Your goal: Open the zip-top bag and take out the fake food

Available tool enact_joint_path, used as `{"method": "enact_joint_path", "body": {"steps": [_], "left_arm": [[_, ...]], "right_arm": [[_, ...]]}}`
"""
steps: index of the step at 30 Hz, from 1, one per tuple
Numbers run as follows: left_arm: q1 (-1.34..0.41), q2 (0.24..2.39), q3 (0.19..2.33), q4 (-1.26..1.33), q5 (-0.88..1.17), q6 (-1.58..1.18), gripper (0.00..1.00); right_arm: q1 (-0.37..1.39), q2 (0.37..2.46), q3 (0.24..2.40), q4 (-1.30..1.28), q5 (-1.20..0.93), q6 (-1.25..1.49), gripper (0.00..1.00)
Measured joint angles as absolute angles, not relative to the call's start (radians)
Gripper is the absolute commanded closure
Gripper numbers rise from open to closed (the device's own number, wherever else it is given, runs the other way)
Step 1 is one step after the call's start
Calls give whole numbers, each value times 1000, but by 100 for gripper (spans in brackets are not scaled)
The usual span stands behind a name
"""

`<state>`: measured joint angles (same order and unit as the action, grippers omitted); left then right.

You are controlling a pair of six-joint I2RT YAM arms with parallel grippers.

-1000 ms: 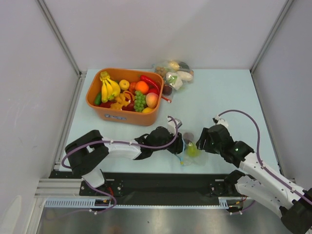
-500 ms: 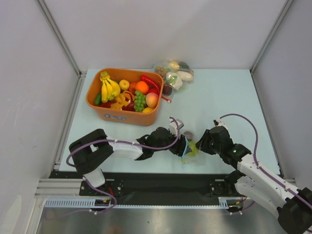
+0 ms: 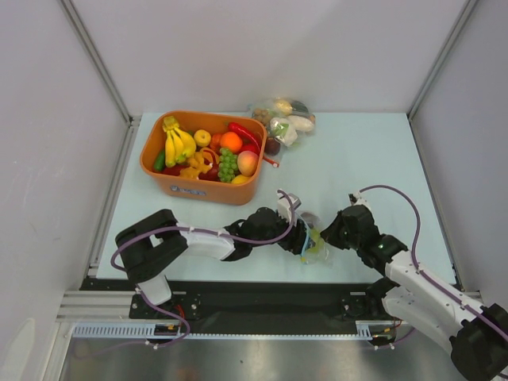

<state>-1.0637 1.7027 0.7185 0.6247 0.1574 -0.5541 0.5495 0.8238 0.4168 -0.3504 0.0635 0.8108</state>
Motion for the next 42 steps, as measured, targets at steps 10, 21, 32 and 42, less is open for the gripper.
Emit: {"method": "enact_joint_path", "body": {"steps": [10,21,32,42], "left_arm": [[-1100,1714,777,543,49,-514,24],[-1168,1782,910,330,-67,-461,19],[-1206,1795,958,173,-143,-451,21],[-1214,1803,973,164,-147,-442,85]], "right_arm": [[549,804,405,-385,82,819,100],[558,828,350,-481,62,817,100],[561,818,350,-498,63,817,100],[561,807,350,-505,68,818,100]]}}
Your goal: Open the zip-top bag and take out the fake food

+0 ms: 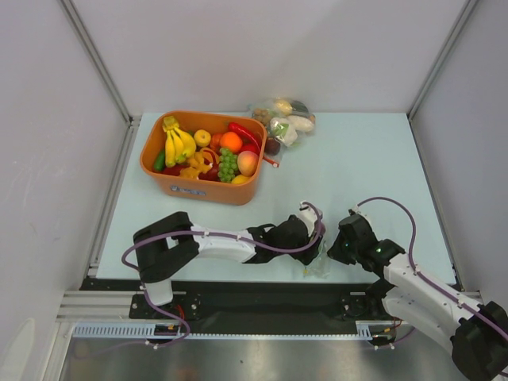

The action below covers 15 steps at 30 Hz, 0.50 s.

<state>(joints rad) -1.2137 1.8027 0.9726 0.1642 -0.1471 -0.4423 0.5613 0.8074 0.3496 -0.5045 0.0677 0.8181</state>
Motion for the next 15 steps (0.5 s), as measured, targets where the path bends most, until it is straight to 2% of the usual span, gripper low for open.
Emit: {"method": "enact_joint_path", "body": {"steps": [15], "left_arm": [[-1212,1546,870,125,-63,-446,84]], "right_arm": [[561,794,354,-505,96,818,100]]}}
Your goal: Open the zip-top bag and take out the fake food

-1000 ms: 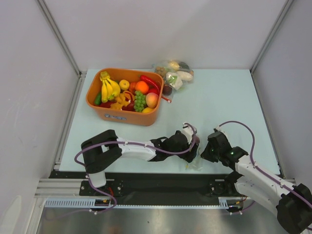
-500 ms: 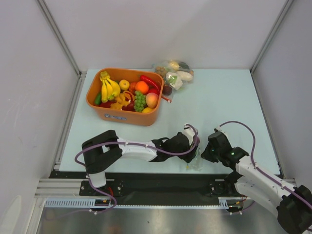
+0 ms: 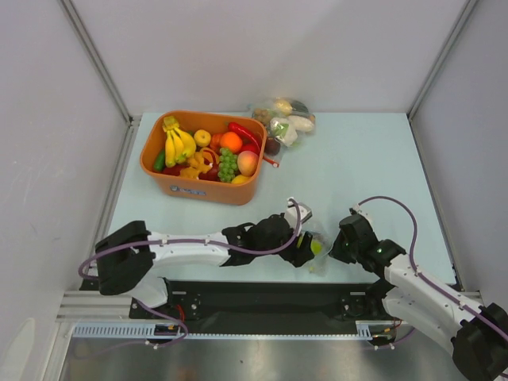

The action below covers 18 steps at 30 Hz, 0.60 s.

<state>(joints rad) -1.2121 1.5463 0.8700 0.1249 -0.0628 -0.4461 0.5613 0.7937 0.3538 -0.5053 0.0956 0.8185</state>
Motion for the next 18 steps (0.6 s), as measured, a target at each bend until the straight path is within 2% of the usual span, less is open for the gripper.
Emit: {"method": "enact_joint_path", "body": {"steps": [12,18], "left_arm": [[-1150,1294,714,192,68,-498,84],[-1114,1273,714,229,106,-505,84]], "right_arm": [[561,793,356,-522,112,816,100],[561,793,356,-527,116,815,100]]}}
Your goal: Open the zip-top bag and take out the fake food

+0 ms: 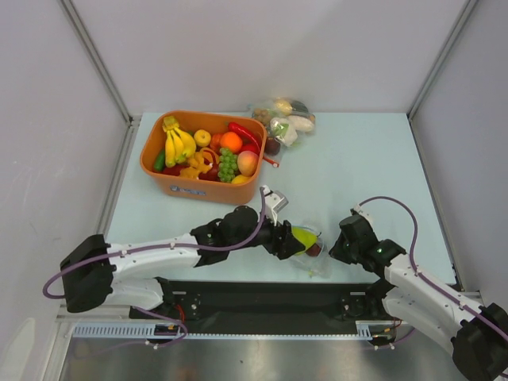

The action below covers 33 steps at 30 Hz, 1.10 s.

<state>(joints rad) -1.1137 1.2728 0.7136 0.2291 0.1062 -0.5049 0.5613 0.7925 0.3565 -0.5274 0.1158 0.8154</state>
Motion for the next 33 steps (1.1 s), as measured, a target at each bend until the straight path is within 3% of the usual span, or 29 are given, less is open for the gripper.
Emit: {"method": "enact_joint_path", "body": {"steps": [7,16,27,33], "left_arm": [[-1041,1119,714,140,160,-496,85],[-777,910,830,-44,146,-382,84],[-264,1048,931,-120,82,-313,90],[-152,1122,950,-115,-71,-270,83]], "right_arm": [[561,789,356,-532,119,812,100],[561,789,356,-532,119,811,100],[561,793,356,-530,118,807,100],[561,812,356,-520,113,800,100]]}}
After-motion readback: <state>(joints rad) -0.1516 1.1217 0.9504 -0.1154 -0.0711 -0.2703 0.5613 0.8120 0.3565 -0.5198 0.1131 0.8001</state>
